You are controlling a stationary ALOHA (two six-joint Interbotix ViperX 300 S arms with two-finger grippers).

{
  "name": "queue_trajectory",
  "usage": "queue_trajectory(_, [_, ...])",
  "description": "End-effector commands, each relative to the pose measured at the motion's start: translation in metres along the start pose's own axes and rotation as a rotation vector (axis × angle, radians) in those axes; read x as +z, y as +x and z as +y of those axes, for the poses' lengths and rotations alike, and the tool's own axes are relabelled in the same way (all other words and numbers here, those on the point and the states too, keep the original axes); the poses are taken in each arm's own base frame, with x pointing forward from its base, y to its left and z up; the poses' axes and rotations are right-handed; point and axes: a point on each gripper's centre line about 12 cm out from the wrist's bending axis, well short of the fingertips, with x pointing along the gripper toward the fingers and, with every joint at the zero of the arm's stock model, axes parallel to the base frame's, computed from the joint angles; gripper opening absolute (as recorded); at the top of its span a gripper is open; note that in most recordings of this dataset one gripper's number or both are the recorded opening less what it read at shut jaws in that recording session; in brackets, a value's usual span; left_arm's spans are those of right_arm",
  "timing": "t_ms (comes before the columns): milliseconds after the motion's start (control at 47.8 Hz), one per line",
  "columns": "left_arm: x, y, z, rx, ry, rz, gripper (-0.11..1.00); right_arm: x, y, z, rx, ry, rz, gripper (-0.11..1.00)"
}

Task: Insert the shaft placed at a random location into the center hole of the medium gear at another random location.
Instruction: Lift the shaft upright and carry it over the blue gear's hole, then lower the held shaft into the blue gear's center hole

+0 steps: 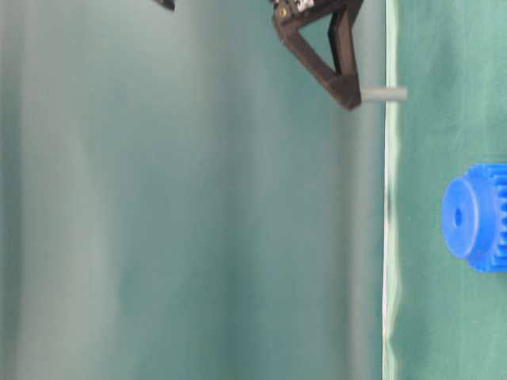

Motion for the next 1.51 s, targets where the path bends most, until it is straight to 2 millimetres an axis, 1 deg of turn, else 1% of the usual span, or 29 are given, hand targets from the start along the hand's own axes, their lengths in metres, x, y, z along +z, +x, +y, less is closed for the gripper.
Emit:
queue_trajectory(0, [0.008, 0.003, 0.0, 0.001, 0.0, -0.02, 0.0, 0.017, 0.012, 0.006, 0.016, -0.016, -0.037, 0.13])
queue_trajectory(146, [0.008, 0.003, 0.0, 0.001, 0.0, -0.018, 0.0, 0.025, 0.03, 0.016, 0.038, -0.028, -0.045, 0.13])
queue_trajectory(356, [0.006, 0.004, 0.0, 0.001, -0.002, -0.012, 0.0, 0.031, 0.055, 0.024, 0.053, -0.033, -0.048, 0.13])
queue_trajectory(460, [0.007, 0.004, 0.0, 0.001, -0.002, -0.014, 0.0, 0.034, 0.067, 0.03, 0.063, -0.036, -0.051, 0.13])
queue_trajectory(586, [0.007, 0.004, 0.0, 0.001, -0.002, -0.014, 0.0, 0.036, 0.075, 0.033, 0.07, -0.038, -0.051, 0.13])
queue_trajectory(1067, [0.006, 0.004, 0.0, 0.001, 0.0, -0.011, 0.0, 0.037, 0.078, 0.036, 0.074, -0.038, -0.054, 0.13])
queue_trajectory(1297, [0.007, 0.004, 0.0, 0.001, -0.002, -0.012, 0.0, 0.029, 0.082, 0.038, 0.078, -0.034, -0.04, 0.13])
queue_trajectory(1485, [0.006, 0.003, 0.0, 0.001, 0.0, -0.009, 0.0, 0.019, 0.088, 0.038, 0.076, -0.031, -0.024, 0.13])
